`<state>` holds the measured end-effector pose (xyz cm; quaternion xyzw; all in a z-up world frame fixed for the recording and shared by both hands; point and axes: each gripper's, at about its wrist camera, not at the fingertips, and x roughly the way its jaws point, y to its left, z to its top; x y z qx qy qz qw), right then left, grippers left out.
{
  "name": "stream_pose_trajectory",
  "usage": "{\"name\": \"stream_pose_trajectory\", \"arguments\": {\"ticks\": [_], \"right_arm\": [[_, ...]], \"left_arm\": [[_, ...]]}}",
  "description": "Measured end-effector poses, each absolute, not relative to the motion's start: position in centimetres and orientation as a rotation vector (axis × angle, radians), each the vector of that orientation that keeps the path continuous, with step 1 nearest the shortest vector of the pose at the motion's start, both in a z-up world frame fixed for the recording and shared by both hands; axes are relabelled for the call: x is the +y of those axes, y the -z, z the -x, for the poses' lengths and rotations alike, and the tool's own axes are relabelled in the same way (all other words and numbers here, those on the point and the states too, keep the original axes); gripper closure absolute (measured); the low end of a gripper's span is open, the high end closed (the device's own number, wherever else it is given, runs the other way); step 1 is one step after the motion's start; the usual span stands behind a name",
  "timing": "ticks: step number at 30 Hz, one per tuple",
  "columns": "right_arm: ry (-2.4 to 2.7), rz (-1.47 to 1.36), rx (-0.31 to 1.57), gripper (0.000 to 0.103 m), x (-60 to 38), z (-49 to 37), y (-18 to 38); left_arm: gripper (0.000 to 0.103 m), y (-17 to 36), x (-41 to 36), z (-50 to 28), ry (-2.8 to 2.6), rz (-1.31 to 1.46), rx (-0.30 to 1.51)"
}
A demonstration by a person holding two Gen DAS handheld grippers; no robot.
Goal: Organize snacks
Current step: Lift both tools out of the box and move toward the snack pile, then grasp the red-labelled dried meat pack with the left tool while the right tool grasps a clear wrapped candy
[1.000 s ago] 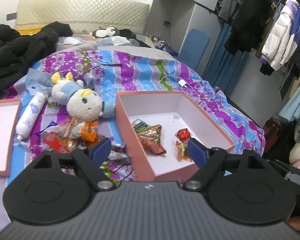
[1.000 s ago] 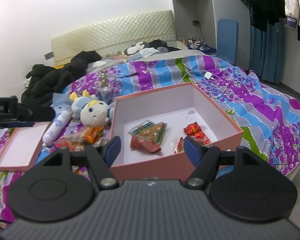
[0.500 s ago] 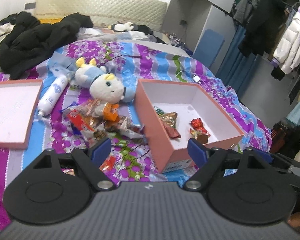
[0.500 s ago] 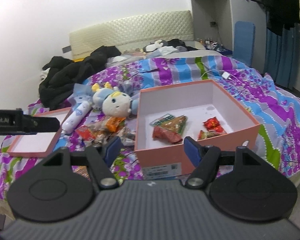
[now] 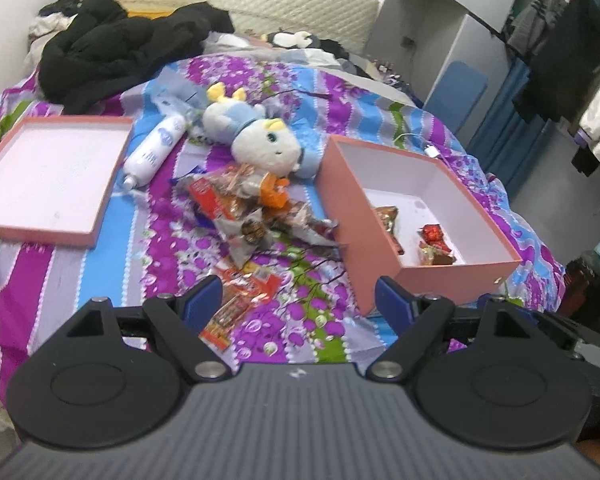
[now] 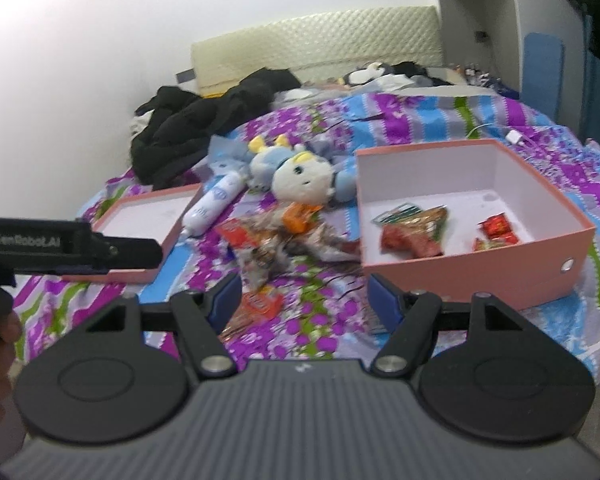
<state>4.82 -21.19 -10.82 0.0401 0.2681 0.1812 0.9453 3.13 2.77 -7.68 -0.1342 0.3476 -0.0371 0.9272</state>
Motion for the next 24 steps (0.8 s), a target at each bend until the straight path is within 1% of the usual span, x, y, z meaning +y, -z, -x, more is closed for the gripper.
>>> {"name": "stream_pose_trajectory", "arguments": {"ticks": [8, 16, 24], "right_arm": [[-0.397, -0.074, 0.577, 0.032, -19.8, -5.7, 14.1], [-0.459, -0.037, 0.516, 0.032, -17.6, -6.4, 15.4], [-0.537, 0.047, 0.464, 0.032, -14.1, -8.3, 17.1]], "left_arm": [[0.017, 11.3, 6.1, -3.2, 0.013, 0.336, 0.753], [0.017, 14.6, 8.6, -4.5, -0.052, 0.364, 0.785], [0.017, 19.1, 12.3, -6.8, -0.095, 0.502, 0.846]]}}
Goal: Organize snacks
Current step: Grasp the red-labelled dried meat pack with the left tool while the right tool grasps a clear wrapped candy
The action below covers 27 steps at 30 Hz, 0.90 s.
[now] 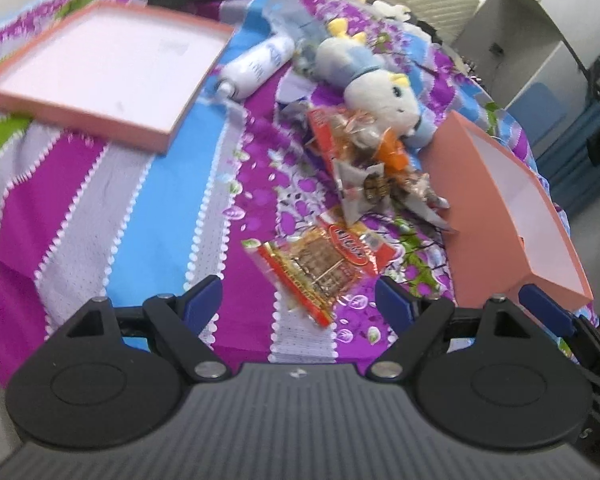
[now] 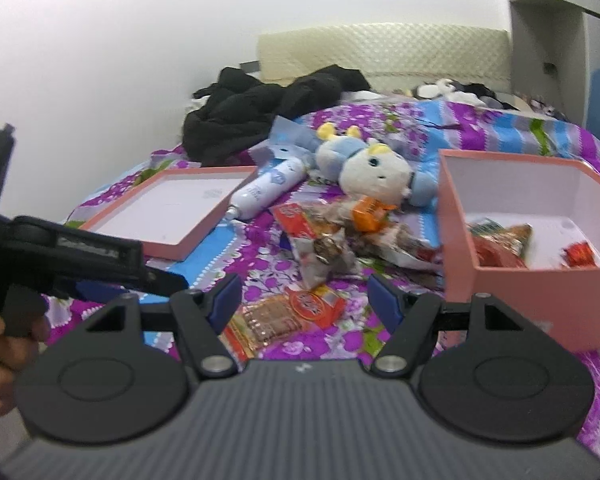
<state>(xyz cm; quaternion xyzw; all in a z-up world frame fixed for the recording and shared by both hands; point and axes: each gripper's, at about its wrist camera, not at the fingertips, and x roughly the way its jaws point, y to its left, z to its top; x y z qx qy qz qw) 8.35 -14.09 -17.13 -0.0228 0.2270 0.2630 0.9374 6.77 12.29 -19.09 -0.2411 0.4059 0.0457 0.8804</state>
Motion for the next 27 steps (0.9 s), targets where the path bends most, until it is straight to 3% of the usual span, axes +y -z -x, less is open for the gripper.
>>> {"name": "stream_pose_trajectory", "arguments": {"ticks": [20, 27], "right_arm": [[-0.562, -0.016, 0.587, 0.033, -10.6, -21.4, 20.2], [-0.586, -0.051, 0.737, 0.033, -9.4, -25.8, 22.3]], "left_arm": [[0.017, 23.5, 10.3, -17.0, 0.19, 0.215, 0.962], [0.017, 25.6, 8.3, -18.4, 0.276, 0.07, 1.01]]}}
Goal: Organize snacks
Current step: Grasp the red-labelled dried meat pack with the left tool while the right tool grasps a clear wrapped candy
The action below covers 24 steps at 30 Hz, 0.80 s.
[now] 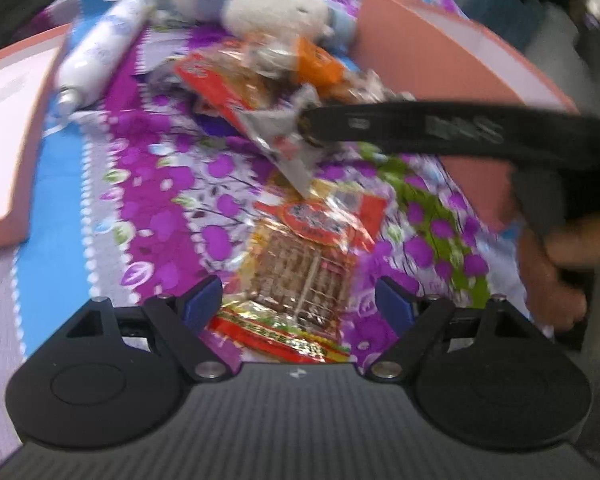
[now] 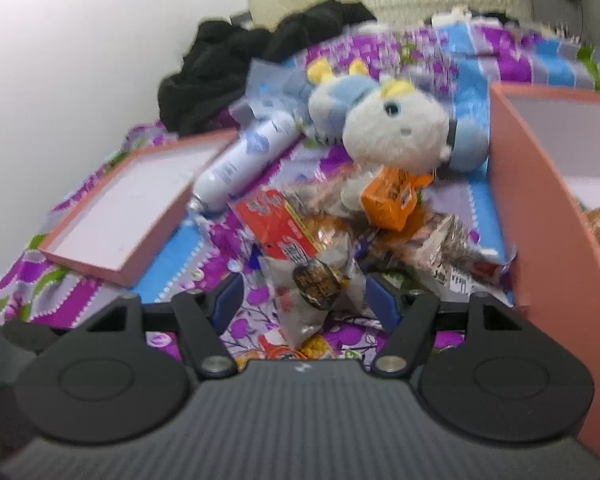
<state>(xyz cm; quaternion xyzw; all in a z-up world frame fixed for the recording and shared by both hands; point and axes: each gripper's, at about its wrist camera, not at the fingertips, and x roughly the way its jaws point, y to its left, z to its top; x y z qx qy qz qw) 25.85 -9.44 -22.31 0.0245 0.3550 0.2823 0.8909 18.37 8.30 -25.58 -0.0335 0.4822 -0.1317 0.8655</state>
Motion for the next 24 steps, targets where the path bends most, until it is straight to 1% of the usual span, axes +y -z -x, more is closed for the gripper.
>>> {"name": "stream_pose_trajectory", "arguments": {"ticks": [3, 6, 9, 11, 13, 16, 17, 18, 19, 20, 24], "right_arm": [[-0.579, -0.096, 0.823, 0.033, -9.4, -27.7, 23.7], [-0.576, -0.107, 0.864, 0.033, -9.2, -28.6, 24.5], [-0.565, -0.134, 0.897, 0.031, -9.0, -29.2, 25.2], [-0.566, -0.187, 0.923, 0.031, -9.3, -29.9, 25.6], [-0.563, -0.238, 0.947, 0.031, -9.7, -30.6, 26.0], [-0.565, -0.201, 0.956, 0.033, -9.2, -30.9, 26.1], [-0.56, -0.173, 0.96, 0.036, -8.9, -30.9, 26.1], [-0.562, -0.154, 0.959, 0.041, -8.7, -30.8, 26.0], [-0.57, -0.151, 0.96, 0.06, -8.7, -30.7, 25.9], [-0.597, -0.176, 0.974, 0.073, -8.8, -30.8, 25.9], [-0.596, -0.132, 0.955, 0.076, -8.7, -30.3, 25.3]], "left_arm": [[0.017, 26.5, 7.3, -18.9, 0.279, -0.03, 1.041], [0.017, 27.1, 6.6, -19.1, 0.291, -0.097, 1.039], [0.017, 27.4, 6.1, -19.3, 0.297, -0.136, 1.037], [0.019, 27.4, 6.1, -19.6, 0.295, -0.127, 1.045], [0.025, 27.5, 6.1, -19.9, 0.285, -0.132, 1.047], [0.03, 27.5, 6.0, -20.4, 0.28, -0.133, 1.058], [0.031, 27.5, 5.9, -20.6, 0.277, -0.138, 1.061], [0.036, 27.4, 5.9, -20.6, 0.272, -0.143, 1.061], [0.04, 27.3, 5.9, -20.7, 0.264, -0.142, 1.06], [0.041, 27.3, 5.8, -20.7, 0.261, -0.136, 1.063], [0.044, 27.1, 5.6, -20.4, 0.25, -0.135, 1.055]]}}
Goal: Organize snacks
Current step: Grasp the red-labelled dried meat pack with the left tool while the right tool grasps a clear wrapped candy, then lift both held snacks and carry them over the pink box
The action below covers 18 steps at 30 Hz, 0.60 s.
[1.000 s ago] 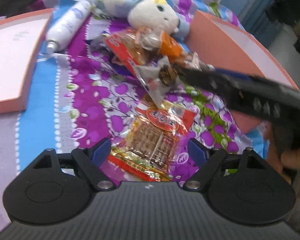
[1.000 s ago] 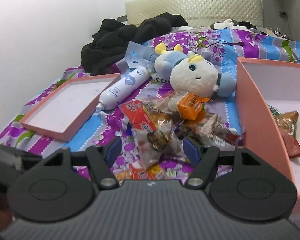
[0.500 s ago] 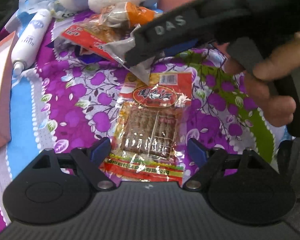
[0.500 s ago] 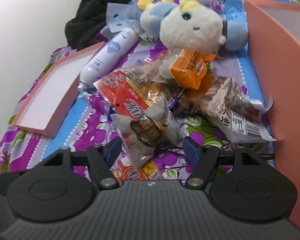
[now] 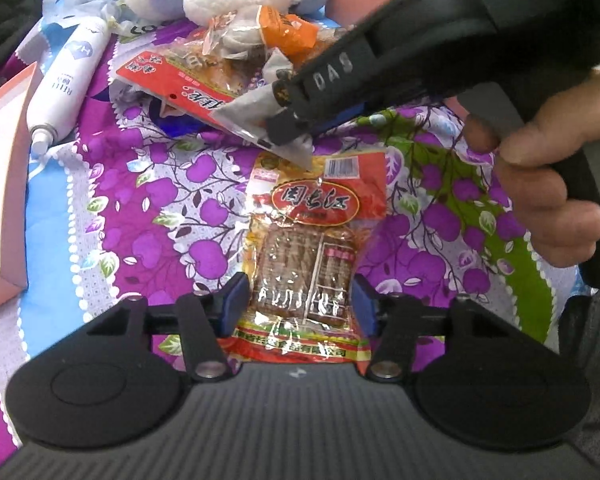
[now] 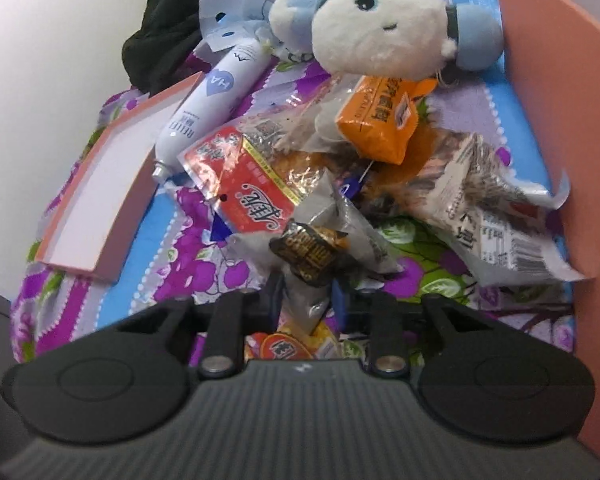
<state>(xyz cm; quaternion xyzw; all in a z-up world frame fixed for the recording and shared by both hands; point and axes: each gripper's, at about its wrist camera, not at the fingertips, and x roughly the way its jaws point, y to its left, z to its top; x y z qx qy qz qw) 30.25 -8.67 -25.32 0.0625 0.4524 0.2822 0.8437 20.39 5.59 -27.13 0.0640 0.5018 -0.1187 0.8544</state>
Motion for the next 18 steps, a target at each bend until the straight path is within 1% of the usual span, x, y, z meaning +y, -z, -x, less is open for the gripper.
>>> {"name": "stream_pose_trajectory", "arguments": {"ticks": [11, 18], "right_arm": [[-0.58, -0.134, 0.89, 0.078, -11.3, -28.2, 22.8], [-0.566, -0.111, 0.853, 0.078, -13.2, -26.6, 21.6]], "left_arm": [[0.044, 25.6, 6.0, -17.9, 0.188, -0.041, 1.046], [0.044, 24.8, 7.5, -15.9, 0.12, 0.069, 1.038]]}}
